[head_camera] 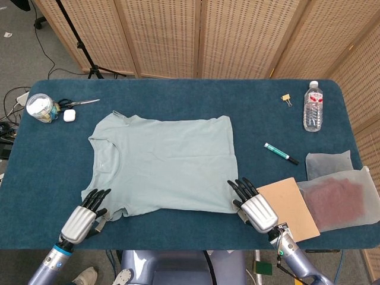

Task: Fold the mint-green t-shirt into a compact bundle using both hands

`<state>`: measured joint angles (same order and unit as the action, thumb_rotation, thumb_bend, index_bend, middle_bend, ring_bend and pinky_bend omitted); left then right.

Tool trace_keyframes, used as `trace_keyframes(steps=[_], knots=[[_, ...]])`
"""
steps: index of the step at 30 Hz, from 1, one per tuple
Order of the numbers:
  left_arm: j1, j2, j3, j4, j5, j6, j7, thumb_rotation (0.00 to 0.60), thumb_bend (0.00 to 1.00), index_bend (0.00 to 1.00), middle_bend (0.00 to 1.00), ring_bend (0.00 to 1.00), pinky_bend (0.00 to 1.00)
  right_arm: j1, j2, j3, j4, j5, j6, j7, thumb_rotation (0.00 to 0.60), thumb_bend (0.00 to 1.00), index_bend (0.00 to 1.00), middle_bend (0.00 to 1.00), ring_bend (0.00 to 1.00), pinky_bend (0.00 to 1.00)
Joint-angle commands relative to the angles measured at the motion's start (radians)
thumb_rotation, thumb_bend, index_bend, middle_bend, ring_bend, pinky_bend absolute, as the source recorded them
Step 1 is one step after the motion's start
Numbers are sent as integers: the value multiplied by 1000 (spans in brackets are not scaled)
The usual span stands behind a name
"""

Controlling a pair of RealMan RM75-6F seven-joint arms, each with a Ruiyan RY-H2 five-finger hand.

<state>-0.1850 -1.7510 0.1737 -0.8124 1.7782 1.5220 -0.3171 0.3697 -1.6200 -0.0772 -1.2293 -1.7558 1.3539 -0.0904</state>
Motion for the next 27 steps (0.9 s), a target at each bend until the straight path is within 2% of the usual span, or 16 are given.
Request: trace_keyframes(steps=[1,10,22,27], knots=[[0,5,-1,-3,1,7,-2,600,543,722,0,0,0,0,0,-1,-1,-1,0,0,600,672,675,39,0,0],[-14,77,24,-28,45,53,6,600,544,726,0,0,0,2,16,-11,-21,-16,5,11,600,708,675,39,0,0],[-43,213,83,-126,148,130,34,600,545,726,0,0,0,57,102,-79,-118,-104,-43,87,600,716,682,43,0,0],[-40,249,111,-162,185,159,34,600,550,725,0,0,0,74,138,-100,-161,-145,-55,57,600,714,682,43,0,0]])
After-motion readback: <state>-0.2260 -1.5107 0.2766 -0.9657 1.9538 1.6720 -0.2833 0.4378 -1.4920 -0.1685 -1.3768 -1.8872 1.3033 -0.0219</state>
